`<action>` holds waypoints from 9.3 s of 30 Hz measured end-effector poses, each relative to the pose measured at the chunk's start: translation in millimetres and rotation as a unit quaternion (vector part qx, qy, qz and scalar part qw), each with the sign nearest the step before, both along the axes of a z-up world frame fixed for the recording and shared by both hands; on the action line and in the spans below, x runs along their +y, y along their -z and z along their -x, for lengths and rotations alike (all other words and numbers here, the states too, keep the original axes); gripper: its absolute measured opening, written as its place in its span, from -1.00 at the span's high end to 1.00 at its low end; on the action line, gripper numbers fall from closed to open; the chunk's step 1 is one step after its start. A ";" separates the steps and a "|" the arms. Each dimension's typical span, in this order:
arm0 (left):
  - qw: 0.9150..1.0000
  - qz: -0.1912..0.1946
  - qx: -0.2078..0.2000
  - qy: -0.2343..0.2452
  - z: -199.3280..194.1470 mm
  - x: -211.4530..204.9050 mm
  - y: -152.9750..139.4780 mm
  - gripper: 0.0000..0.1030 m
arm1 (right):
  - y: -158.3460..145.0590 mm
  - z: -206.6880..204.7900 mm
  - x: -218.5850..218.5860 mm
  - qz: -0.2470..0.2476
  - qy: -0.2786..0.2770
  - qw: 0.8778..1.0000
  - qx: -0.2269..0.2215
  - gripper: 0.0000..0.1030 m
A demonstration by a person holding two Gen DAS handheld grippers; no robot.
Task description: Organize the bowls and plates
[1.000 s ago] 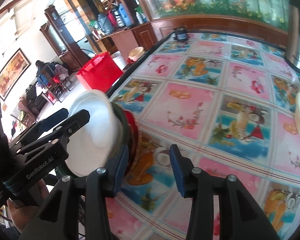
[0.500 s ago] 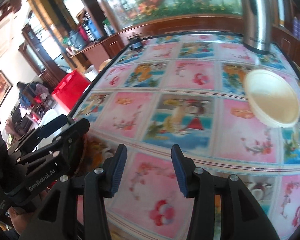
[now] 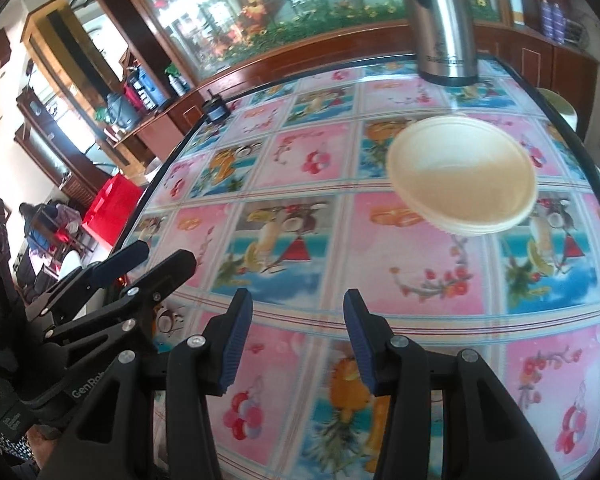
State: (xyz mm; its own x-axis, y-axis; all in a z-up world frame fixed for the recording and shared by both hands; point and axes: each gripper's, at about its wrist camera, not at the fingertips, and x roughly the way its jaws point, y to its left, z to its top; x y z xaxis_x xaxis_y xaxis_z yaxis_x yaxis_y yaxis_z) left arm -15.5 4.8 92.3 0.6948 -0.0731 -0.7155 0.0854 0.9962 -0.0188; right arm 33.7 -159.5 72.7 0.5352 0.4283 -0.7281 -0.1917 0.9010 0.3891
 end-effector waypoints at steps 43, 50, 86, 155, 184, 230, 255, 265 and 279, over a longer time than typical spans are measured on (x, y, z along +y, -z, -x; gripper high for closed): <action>0.989 0.041 0.134 0.042 -152.2 -108.5 46.4 -0.23 | 26.0 -93.8 -151.1 0.005 0.108 0.993 0.041 -0.01; 0.988 0.046 0.142 0.045 -162.1 -114.3 52.4 -0.23 | 30.5 -100.7 -152.8 0.005 0.103 0.994 0.042 0.12; 0.993 0.035 0.112 0.032 -63.4 -53.6 38.9 0.69 | 29.1 -33.2 -84.6 0.004 0.049 0.998 0.027 0.69; 0.988 0.029 0.011 -0.154 98.0 195.5 -30.8 0.67 | -46.0 20.8 174.9 0.020 -0.159 0.985 -0.058 0.63; 0.977 0.074 0.027 -0.196 127.9 259.6 -0.1 0.40 | -27.2 33.8 252.7 0.056 -0.220 0.973 -0.036 0.39; 0.975 -0.013 -0.057 -0.216 148.2 219.0 -10.5 -0.66 | -27.7 73.6 216.9 0.098 -0.093 0.975 -0.179 -0.57; 0.974 -0.031 -0.065 -0.216 152.5 219.1 -9.7 -0.66 | -23.2 76.9 218.4 0.106 -0.093 0.972 -0.187 -0.58; 0.974 -0.024 -0.069 -0.214 156.7 222.3 -12.9 -0.66 | -21.8 77.7 222.2 0.113 -0.099 0.971 -0.187 -0.58; 0.972 -0.034 -0.077 -0.219 159.5 223.1 -14.0 -0.66 | -17.7 77.3 228.0 0.115 -0.105 0.971 -0.183 -0.58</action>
